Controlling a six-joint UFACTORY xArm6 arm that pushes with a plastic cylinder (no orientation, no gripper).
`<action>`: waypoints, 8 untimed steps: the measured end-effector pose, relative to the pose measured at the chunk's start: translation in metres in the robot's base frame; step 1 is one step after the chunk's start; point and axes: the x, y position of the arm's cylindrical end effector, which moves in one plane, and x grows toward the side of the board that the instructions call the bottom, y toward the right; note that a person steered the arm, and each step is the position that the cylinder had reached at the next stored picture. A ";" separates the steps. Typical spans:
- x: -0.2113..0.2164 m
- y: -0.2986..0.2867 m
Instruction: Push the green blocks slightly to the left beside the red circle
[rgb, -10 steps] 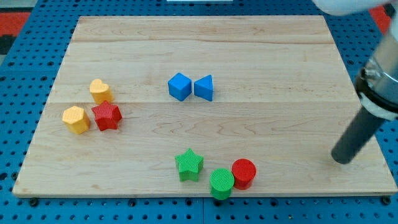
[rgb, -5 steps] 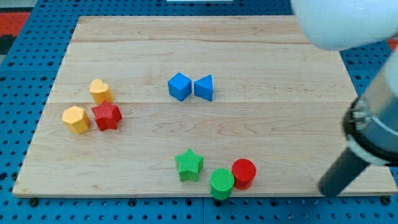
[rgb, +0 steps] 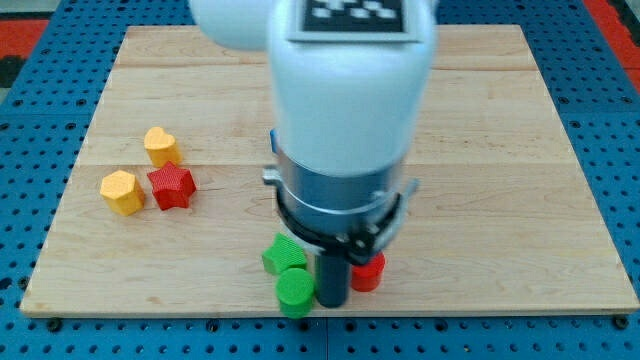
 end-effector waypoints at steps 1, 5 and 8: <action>-0.025 -0.004; -0.063 0.144; 0.012 0.122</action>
